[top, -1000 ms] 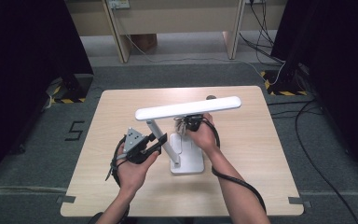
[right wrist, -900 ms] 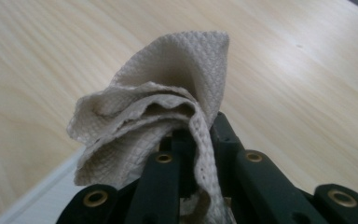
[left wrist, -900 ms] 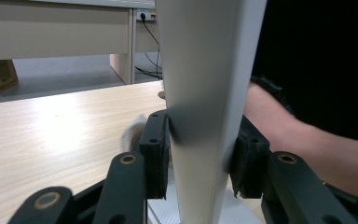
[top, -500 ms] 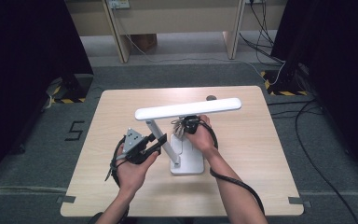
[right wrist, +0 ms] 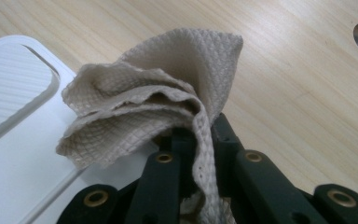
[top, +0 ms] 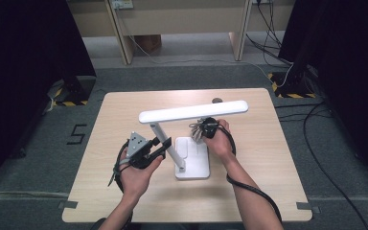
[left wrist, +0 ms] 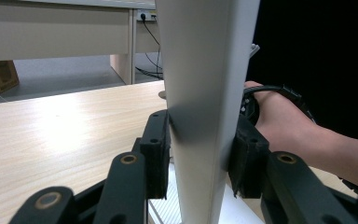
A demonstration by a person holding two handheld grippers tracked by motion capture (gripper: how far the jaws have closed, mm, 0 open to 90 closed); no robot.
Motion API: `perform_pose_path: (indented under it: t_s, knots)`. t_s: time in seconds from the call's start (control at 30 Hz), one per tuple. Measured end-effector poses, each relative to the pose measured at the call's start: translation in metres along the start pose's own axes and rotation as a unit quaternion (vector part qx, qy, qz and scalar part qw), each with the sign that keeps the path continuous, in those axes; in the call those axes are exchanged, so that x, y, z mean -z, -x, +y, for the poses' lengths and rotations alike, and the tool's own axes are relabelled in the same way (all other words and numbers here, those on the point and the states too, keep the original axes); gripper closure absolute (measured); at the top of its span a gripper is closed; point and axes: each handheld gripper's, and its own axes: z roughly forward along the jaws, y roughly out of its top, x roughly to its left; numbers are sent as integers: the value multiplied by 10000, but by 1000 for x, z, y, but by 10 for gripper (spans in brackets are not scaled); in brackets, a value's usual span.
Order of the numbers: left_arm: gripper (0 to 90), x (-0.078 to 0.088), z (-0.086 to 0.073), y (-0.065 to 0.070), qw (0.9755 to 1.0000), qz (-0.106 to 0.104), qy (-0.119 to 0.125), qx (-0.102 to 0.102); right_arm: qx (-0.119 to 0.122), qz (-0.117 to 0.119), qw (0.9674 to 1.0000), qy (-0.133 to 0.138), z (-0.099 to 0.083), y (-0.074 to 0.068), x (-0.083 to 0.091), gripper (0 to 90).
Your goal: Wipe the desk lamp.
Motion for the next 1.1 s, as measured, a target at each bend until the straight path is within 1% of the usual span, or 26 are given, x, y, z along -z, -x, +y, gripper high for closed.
perform_pose_path:
  t_s: [0.2,0.4,0.47,0.57,0.6,0.63,0.73,0.83,0.93,1.0,1.1]
  knots:
    - [628,0,0,0,10000,2,-2,-9,-84,-26,9999,-83,-5,4,0,839]
    - [626,1,0,-1,10000,-15,-2,6,-51,-39,9999,-86,-6,5,1,838]
    - [622,1,0,-1,10000,-33,7,-10,-111,-59,9999,-46,-7,6,4,836]
    - [611,0,0,-2,9999,-84,25,-72,-207,-118,9997,105,-9,8,11,832]
    - [607,1,0,-2,9999,-100,27,-73,-226,-147,9996,108,-10,9,13,832]
    - [601,1,1,-2,9999,-117,33,-84,-215,-175,9996,112,-12,11,15,832]
    - [582,3,0,-2,9998,-154,31,-141,-364,-279,9988,155,-18,18,23,831]
    - [548,5,-1,-4,9994,-266,19,-223,-444,-375,9981,205,-24,25,32,830]
    - [487,8,-4,-4,9979,-470,-45,-440,-549,-502,9969,239,-32,33,42,825]
    - [455,11,-7,-5,9968,-578,-102,-533,-623,-582,9961,247,-39,38,48,822]
    - [424,18,-14,-9,9961,-638,-196,-569,-714,-671,9949,241,-54,45,56,821]
